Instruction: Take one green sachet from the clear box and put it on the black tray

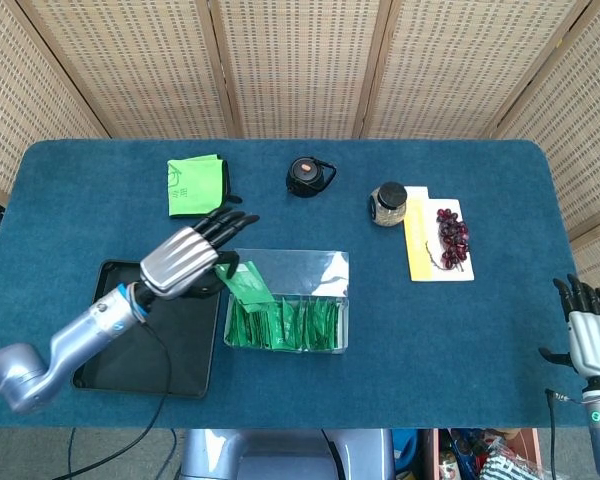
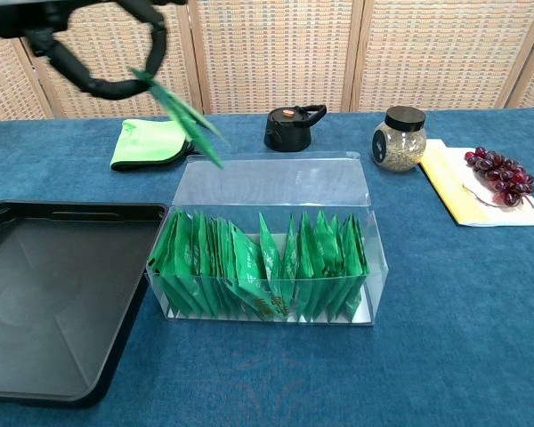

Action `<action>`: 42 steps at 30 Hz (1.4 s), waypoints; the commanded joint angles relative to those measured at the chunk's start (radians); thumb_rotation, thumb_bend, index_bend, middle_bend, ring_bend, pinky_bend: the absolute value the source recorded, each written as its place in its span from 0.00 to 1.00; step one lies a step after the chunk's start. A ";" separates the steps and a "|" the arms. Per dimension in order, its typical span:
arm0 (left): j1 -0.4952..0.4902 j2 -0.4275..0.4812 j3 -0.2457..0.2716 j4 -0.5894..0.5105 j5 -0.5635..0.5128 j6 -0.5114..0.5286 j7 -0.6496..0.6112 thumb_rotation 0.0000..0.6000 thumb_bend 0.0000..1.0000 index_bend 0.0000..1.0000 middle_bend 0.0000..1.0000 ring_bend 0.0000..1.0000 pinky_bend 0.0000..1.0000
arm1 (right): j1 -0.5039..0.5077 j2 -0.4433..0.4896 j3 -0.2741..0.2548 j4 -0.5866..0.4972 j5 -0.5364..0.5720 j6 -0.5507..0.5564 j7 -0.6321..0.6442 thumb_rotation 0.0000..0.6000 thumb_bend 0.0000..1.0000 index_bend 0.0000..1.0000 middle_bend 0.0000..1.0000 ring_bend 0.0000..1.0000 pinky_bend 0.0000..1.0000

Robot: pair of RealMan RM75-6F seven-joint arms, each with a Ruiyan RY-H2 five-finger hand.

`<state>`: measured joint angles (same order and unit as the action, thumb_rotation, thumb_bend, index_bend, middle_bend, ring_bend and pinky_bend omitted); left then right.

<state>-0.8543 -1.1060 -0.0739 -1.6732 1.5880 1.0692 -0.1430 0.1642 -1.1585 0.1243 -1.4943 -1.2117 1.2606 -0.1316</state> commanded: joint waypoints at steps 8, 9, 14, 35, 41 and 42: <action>0.160 0.116 0.129 0.043 -0.014 0.040 0.022 1.00 0.45 0.69 0.00 0.00 0.00 | 0.001 0.001 -0.006 -0.012 -0.016 0.005 -0.007 1.00 0.00 0.00 0.00 0.00 0.00; 0.171 0.124 0.139 0.043 -0.024 0.032 0.039 1.00 0.45 0.69 0.00 0.00 0.00 | 0.002 0.001 -0.007 -0.013 -0.017 0.004 -0.008 1.00 0.00 0.00 0.00 0.00 0.00; 0.214 0.154 0.172 0.014 -0.082 -0.018 0.061 1.00 0.45 0.69 0.00 0.00 0.00 | 0.005 -0.002 -0.011 -0.017 -0.024 0.001 -0.015 1.00 0.00 0.00 0.00 0.00 0.00; 0.419 0.002 0.066 0.088 -0.179 0.272 0.034 1.00 0.22 0.00 0.00 0.00 0.00 | -0.003 0.013 -0.020 -0.040 -0.057 0.024 0.001 1.00 0.00 0.00 0.00 0.00 0.00; 0.518 -0.055 0.068 0.078 -0.235 0.378 0.151 1.00 0.21 0.00 0.00 0.00 0.00 | -0.009 0.022 -0.023 -0.051 -0.082 0.043 0.015 1.00 0.00 0.00 0.00 0.00 0.00; 0.523 -0.058 0.068 0.076 -0.237 0.382 0.157 1.00 0.21 0.00 0.00 0.00 0.00 | -0.010 0.022 -0.024 -0.052 -0.084 0.045 0.016 1.00 0.00 0.00 0.00 0.00 0.00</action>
<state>-0.3733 -1.1328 0.0000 -1.5963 1.3773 1.4075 -0.0360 0.1555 -1.1378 0.1014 -1.5443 -1.2932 1.3034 -0.1175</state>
